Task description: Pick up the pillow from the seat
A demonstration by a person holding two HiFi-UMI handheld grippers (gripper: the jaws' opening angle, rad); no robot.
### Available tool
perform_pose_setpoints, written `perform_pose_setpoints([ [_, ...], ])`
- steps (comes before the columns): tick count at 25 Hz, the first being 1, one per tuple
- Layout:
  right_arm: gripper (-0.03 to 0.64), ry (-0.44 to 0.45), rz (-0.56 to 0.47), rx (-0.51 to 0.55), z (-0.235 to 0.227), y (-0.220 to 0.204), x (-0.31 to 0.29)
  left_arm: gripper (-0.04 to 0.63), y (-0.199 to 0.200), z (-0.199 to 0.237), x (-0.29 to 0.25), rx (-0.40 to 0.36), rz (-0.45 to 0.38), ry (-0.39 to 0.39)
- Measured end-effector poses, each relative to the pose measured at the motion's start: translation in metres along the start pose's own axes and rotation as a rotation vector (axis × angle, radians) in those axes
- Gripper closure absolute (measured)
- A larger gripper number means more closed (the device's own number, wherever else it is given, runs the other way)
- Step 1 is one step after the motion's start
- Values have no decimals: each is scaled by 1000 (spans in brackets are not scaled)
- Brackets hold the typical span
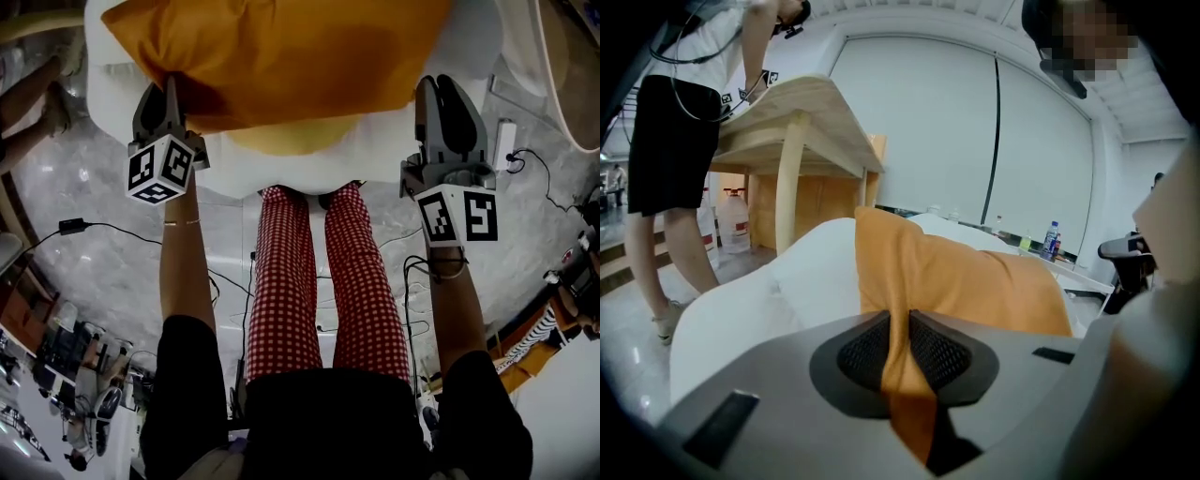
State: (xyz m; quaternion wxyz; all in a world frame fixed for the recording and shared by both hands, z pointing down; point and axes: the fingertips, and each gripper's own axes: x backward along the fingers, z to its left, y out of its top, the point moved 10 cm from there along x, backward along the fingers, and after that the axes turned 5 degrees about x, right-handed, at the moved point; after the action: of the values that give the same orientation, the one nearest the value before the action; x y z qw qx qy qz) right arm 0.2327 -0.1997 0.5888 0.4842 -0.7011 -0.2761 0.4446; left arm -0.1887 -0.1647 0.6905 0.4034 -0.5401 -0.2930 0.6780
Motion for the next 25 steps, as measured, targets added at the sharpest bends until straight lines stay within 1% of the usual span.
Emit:
perform_pose_setpoints([
  [3, 534, 3, 17, -6, -13, -11, -10, 528, -1, 0, -1, 8, -3, 10],
  [7, 528, 4, 33, -24, -27, -26, -24, 528, -1, -3, -1, -27, 0, 27],
  [9, 507, -8, 42, -38, -34, -32, -29, 528, 0, -5, 0, -19, -6, 30],
  [11, 472, -22, 58, -44, -42, -37, -36, 528, 0, -7, 0, -5, -12, 33],
  [14, 434, -41, 104, -14, -53, -47, -46, 528, 0, -8, 1, 2, -13, 39],
  [17, 396, -56, 145, -42, -64, -58, -52, 528, -1, -10, 2, 9, -15, 45],
  [25, 365, -32, 219, -66, -85, -84, -69, 528, -1, -13, 5, 22, -25, 42],
])
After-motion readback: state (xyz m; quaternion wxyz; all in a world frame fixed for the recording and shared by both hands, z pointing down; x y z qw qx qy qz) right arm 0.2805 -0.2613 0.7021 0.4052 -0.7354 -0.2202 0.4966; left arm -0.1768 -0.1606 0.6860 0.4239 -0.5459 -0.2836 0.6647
